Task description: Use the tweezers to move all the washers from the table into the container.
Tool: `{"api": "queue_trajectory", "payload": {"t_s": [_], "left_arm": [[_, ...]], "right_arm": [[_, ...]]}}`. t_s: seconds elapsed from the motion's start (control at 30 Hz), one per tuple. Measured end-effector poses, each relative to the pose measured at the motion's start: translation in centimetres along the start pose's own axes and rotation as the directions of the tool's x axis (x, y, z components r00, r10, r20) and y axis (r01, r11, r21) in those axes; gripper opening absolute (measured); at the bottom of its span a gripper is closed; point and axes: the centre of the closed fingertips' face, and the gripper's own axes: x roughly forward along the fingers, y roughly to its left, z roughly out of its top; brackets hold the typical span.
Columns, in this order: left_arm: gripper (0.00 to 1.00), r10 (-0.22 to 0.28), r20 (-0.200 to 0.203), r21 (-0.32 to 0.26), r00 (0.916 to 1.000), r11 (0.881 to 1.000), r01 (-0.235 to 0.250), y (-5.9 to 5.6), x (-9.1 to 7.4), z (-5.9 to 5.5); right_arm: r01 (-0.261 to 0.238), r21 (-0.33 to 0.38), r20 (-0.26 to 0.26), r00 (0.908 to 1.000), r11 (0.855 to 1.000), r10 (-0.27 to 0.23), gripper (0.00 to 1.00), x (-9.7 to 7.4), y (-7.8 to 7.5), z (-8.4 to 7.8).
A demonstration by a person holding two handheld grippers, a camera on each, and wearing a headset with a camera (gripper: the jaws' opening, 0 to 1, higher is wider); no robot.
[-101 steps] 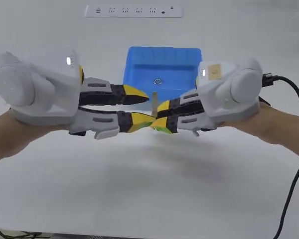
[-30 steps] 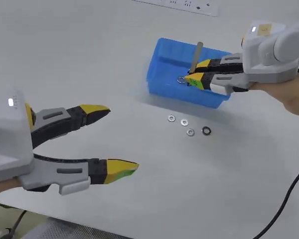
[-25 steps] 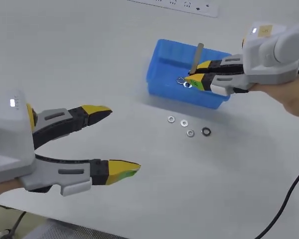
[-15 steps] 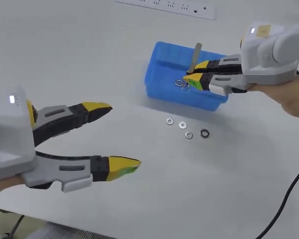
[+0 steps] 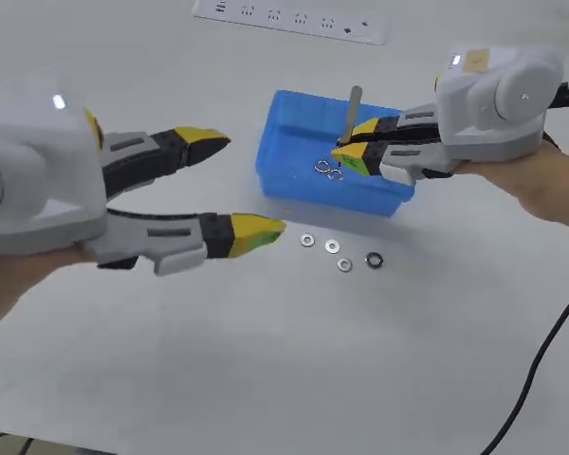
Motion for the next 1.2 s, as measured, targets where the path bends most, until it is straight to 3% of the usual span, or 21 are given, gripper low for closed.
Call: {"api": "queue_trajectory", "payload": {"t_s": [0.1,0.13,0.27,0.37,0.43,0.53,0.63,0.7,0.83,0.93,1.03,1.2], "left_arm": [[0.61,-0.014,-0.012,0.069,0.9998,0.997,0.015,0.8,2.0,0.8],[0.60,-0.038,-0.023,0.085,0.9990,0.996,0.040,0.7,2.7,1.0],[0.60,-0.078,-0.028,0.099,0.9965,0.992,0.081,0.9,4.4,1.6],[0.60,-0.057,-0.050,0.131,0.9971,0.989,0.063,1.7,5.3,1.5],[0.57,-0.055,-0.040,0.129,0.9977,0.990,0.060,2.1,5.8,1.9],[0.48,-0.097,-0.004,0.116,0.9953,0.989,0.096,1.7,6.5,3.0],[0.42,-0.123,-0.005,0.145,0.9924,0.982,0.122,1.1,7.2,3.7],[0.40,-0.138,-0.017,0.163,0.9903,0.977,0.139,0.7,7.4,3.8],[0.22,-0.184,-0.023,0.171,0.9826,0.968,0.186,0.0,7.4,4.0],[0.22,-0.208,-0.021,0.168,0.9779,0.963,0.208,-0.4,7.3,4.1],[0.17,-0.230,-0.021,0.176,0.9729,0.957,0.230,-0.2,7.1,3.9],[0.08,-0.232,-0.026,0.197,0.9723,0.952,0.233,0.5,6.7,3.7]], "right_arm": [[-0.011,-0.025,-0.005,0.9999,1.000,0.011,0.08,0.0,0.3,0.3],[-0.015,-0.032,-0.007,0.9999,0.999,0.015,0.08,0.0,0.4,0.4],[-0.025,-0.060,-0.015,0.9996,0.998,0.024,0.08,-0.1,0.6,0.5],[-0.027,-0.078,-0.025,0.9994,0.997,0.025,0.08,-0.1,0.6,0.4],[-0.027,-0.084,-0.032,0.9992,0.996,0.024,0.08,-0.2,0.7,0.3],[-0.030,-0.088,-0.032,0.9991,0.996,0.027,0.08,-0.4,0.8,0.2],[-0.037,-0.095,-0.034,0.9988,0.995,0.034,0.08,-0.5,1.0,0.2],[-0.044,-0.102,-0.036,0.9985,0.994,0.041,0.08,-0.5,1.2,0.2],[-0.053,-0.110,-0.033,0.9982,0.992,0.050,0.08,-0.6,1.5,0.4],[-0.056,-0.115,-0.032,0.9981,0.992,0.053,0.08,-0.7,1.6,0.5],[-0.062,-0.118,-0.029,0.9979,0.991,0.059,0.08,-0.6,1.8,0.7],[-0.078,-0.120,-0.026,0.9968,0.990,0.075,0.08,-0.5,2.3,0.9]]}}
